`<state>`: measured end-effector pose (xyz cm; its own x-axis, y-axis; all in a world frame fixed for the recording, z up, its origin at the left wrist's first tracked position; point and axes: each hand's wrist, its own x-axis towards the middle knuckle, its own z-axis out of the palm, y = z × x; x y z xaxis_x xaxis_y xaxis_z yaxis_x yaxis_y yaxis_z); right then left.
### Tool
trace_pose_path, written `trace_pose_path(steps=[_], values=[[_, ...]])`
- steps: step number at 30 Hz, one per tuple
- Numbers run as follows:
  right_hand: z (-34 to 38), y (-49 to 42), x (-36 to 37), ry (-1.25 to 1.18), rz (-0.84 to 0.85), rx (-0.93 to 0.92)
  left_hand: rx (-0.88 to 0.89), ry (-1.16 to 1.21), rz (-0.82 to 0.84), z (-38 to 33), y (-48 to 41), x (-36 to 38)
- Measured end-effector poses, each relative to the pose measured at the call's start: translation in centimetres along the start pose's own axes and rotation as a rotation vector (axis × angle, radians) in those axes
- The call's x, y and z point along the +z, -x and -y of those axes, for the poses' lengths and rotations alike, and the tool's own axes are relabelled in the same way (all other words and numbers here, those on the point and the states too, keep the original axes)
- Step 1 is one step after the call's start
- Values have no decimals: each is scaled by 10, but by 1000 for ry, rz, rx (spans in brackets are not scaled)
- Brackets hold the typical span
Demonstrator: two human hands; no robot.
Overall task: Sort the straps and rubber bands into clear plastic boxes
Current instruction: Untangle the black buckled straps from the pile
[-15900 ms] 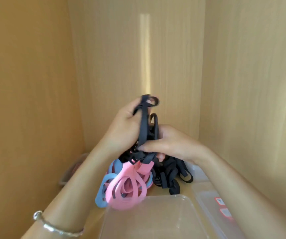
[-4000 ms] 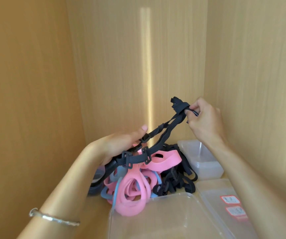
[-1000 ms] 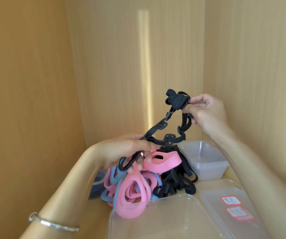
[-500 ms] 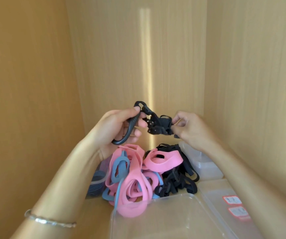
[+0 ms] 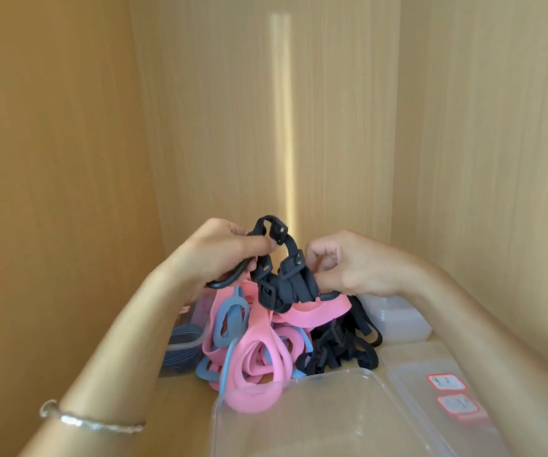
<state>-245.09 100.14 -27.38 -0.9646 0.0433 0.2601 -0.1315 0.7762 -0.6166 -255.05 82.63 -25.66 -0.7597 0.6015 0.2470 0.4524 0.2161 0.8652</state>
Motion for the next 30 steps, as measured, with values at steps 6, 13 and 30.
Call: trace_pose_path(steps=[6, 13, 30], values=[[-6, 2, 0, -30, 143, 48, 199, -558, -51, 7, -4, 4], [-9, 5, -8, -268, 222, -52, 401, -434, 110, 11, -1, 4], [15, 2, -10, -633, -426, -65, 129, 612, 110, -2, 2, 45]])
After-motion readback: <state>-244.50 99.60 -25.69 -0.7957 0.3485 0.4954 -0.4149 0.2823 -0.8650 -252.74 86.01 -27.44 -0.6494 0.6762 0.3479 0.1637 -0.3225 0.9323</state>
